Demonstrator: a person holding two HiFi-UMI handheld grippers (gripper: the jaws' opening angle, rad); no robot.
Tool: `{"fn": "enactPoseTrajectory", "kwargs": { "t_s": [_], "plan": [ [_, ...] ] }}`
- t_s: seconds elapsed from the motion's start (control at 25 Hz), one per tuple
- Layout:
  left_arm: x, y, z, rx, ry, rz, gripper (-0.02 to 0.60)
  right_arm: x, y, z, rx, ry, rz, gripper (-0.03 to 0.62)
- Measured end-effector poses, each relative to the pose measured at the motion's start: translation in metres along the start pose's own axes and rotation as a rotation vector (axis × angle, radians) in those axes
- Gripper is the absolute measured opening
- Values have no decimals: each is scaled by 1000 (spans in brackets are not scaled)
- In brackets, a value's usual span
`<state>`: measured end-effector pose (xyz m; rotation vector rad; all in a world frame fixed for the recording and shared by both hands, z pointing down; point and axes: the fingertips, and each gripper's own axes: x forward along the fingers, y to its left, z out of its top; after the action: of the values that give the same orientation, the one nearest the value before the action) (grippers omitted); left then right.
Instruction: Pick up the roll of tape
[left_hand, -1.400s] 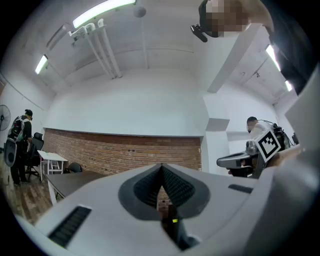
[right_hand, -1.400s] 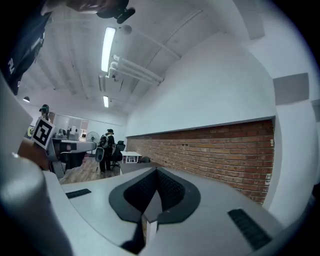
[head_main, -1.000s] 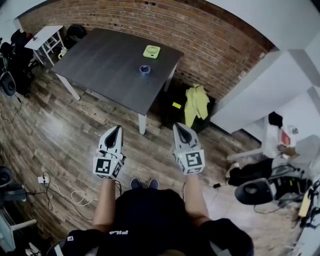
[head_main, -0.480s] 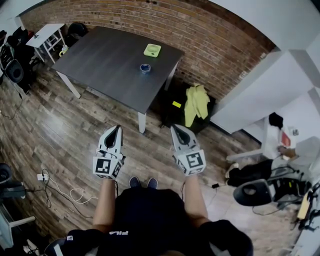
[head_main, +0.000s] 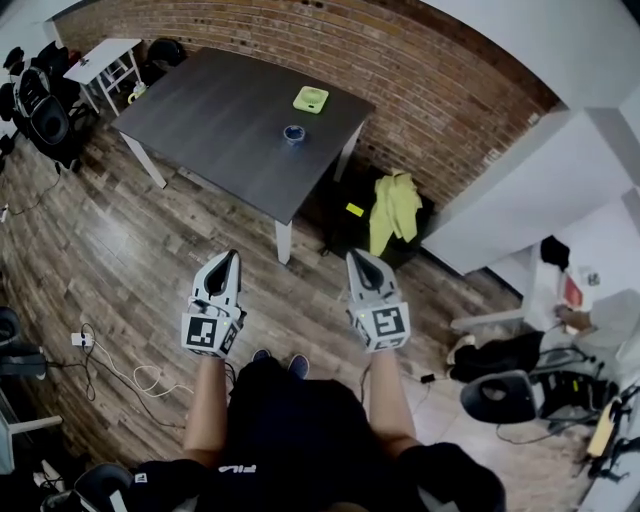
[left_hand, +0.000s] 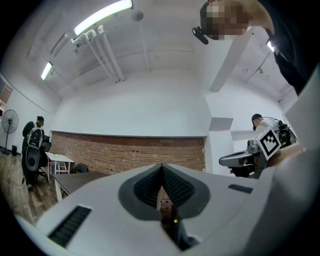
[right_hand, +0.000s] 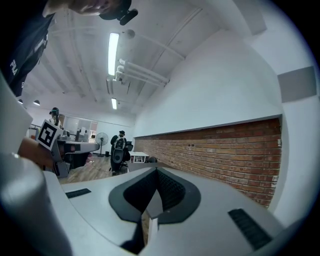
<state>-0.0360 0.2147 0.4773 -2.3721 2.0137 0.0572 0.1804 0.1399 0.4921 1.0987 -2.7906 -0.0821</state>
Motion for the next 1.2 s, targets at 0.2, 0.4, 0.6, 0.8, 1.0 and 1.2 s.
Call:
{"fn": "enactPoseTrajectory", "kwargs": {
  "t_s": [0.2, 0.4, 0.6, 0.8, 1.0, 1.2],
  "plan": [
    [-3, -1, 3, 17, 4, 32, 6, 2, -11, -4, 29, -30, -15, 6],
    [9, 0, 1, 15, -4, 28, 6, 14, -18, -9, 28, -15, -19, 6],
    [31, 13, -4, 9, -15, 14, 5, 35, -28, -9, 23, -25, -25, 6],
    [60, 29, -9, 0, -17, -2, 6, 62, -44, -5, 19, -35, -37, 6],
    [88, 53, -13, -16, -13, -4, 6, 98, -53, -2, -9, -39, -30, 6],
    [111, 75, -18, -18, -12, -8, 6, 131, -57, 0, 9, -15, -16, 6]
  ]
}}
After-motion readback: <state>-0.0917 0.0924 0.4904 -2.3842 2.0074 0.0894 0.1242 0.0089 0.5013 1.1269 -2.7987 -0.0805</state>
